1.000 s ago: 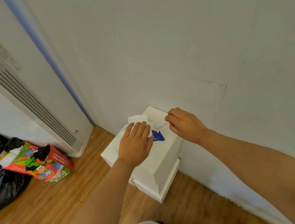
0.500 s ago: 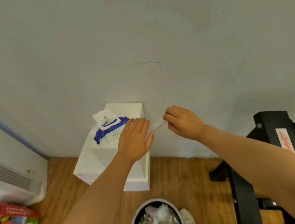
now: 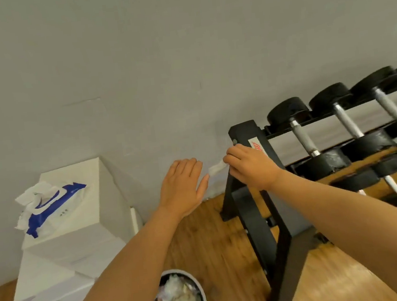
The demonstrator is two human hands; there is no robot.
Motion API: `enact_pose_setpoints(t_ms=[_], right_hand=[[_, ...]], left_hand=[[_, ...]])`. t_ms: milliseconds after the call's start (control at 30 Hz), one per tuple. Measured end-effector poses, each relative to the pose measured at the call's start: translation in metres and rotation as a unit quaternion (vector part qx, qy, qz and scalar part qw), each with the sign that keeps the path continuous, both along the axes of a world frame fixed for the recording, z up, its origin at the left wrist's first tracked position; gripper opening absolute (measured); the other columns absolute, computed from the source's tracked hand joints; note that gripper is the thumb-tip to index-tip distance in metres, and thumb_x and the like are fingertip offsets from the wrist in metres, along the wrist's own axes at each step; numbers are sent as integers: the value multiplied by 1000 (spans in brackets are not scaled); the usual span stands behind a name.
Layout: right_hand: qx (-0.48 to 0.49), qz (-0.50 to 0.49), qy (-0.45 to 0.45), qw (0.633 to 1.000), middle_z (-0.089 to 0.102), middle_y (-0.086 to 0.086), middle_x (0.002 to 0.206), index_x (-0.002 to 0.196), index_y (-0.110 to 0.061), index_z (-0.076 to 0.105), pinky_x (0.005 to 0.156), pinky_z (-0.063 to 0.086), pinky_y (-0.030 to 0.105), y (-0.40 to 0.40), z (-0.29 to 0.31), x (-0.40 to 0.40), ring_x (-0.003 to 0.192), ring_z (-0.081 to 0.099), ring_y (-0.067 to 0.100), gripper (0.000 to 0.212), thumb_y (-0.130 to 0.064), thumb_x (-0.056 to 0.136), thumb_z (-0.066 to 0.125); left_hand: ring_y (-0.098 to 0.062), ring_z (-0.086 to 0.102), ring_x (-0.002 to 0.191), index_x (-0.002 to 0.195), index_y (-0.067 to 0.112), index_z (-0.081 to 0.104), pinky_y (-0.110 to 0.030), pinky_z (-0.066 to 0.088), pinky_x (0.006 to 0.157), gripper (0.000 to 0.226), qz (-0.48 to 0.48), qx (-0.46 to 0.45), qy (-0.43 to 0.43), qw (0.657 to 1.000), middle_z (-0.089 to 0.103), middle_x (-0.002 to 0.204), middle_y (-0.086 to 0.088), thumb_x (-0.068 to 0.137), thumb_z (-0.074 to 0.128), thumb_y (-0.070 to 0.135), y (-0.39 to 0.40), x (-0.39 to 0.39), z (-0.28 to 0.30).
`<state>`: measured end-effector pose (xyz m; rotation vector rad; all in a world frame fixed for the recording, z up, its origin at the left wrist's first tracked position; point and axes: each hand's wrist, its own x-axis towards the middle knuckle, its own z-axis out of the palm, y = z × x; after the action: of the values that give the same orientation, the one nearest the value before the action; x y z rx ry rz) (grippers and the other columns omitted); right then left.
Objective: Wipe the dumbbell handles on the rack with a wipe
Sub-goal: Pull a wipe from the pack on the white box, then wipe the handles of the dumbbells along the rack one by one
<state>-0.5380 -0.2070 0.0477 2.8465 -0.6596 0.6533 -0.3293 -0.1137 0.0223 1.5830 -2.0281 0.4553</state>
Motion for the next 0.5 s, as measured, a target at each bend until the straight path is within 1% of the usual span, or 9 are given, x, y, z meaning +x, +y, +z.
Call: enact_pose_setpoints(t_ms=[33,100,200,300,367,433,500], right_hand=[[2,-8,-4,1000,63,10,92,94,-5,66,63,54,32,1,-1,-7,76,61,25,20,-8,78,77],[-7,-57,-8,998,62,10,90,92,-6,65,59,53,31,-7,3,-77,75,61,25,20,-9,76,78],[-17,-59,-3,998,62,12,89,91,-4,66,53,53,33,-13,2,-91,72,60,27,18,-7,77,77],[-25,-70,-18,997,63,13,90,92,-3,66,55,53,35,-24,0,-139,73,60,26,18,-7,78,76],[-25,-69,-24,997,63,11,89,91,-4,66,57,54,34,-37,-3,-174,74,60,25,17,-7,77,75],[-21,-72,-25,997,62,10,89,91,-5,66,59,54,33,-45,-4,-190,74,60,24,17,-7,76,75],[-13,-70,-30,997,62,9,89,90,-5,66,59,55,32,-59,-3,-212,75,60,23,16,-5,77,74]], left_hand=[[-30,66,94,109,2,68,-40,52,91,46,-5,5,0,1000,70,105,-13,96,43,37,-2,-5,-1],[-30,67,95,110,2,69,-40,53,90,47,-47,1,-3,999,70,106,-13,95,42,38,-23,-69,5],[-29,68,94,109,3,69,-39,53,89,49,-33,13,-6,999,71,105,-12,95,39,39,-31,-83,10],[-29,67,96,111,4,69,-39,53,90,51,-35,37,-11,999,71,107,-12,95,39,41,-47,-132,8],[-27,68,96,110,5,69,-39,53,90,45,-28,53,-18,998,71,108,-10,94,46,41,-58,-169,4],[-27,68,96,110,6,68,-39,53,90,40,-20,59,-18,998,71,108,-10,91,55,39,-67,-186,-2],[-28,67,98,112,6,67,-40,52,92,41,-18,67,-3,998,70,111,-10,93,52,40,-78,-211,-5]])
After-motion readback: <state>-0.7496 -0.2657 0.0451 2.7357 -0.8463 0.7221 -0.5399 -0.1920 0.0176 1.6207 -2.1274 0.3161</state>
